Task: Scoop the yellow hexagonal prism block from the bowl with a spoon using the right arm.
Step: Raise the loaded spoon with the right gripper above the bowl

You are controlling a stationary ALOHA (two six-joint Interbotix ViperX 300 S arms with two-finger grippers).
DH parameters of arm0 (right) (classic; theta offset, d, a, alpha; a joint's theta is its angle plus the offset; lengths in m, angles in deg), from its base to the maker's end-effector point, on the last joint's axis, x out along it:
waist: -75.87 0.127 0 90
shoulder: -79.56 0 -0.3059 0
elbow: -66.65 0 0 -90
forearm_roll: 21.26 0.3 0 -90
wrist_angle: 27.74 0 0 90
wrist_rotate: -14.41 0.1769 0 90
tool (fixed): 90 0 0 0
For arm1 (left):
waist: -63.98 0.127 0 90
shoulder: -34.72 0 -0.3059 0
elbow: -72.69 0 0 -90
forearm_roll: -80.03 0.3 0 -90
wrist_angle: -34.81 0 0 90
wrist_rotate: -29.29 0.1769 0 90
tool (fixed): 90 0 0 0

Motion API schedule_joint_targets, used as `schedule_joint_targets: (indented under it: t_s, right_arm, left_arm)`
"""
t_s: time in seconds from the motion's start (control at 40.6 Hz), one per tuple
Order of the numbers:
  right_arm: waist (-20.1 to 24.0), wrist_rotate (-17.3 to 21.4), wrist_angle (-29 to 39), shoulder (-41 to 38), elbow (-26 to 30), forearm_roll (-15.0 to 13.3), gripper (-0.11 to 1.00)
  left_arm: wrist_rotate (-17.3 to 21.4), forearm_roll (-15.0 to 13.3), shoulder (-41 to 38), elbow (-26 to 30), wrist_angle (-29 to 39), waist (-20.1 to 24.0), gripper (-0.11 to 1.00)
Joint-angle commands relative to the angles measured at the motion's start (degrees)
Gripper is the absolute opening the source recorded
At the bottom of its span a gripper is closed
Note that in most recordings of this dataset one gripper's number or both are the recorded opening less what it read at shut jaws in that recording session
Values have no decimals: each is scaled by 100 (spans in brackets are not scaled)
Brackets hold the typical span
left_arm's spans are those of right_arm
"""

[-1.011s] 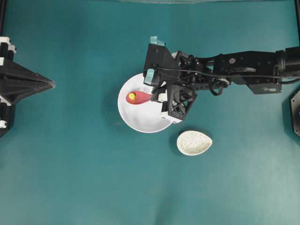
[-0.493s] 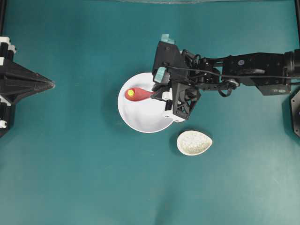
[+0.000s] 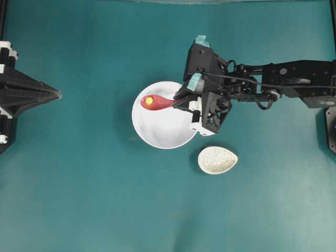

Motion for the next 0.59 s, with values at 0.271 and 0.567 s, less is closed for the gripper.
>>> schedule_joint_targets:
  t_s: [0.271,0.567]
  right_arm:
    - [26,9,-255,483,-264,9,25]
    - [26,18,-343,773,-536,18,25]
  left_arm:
    - [0,18,-26,158,-62,-9,0]
    - [0,18,-26,158,-53,-9,0]
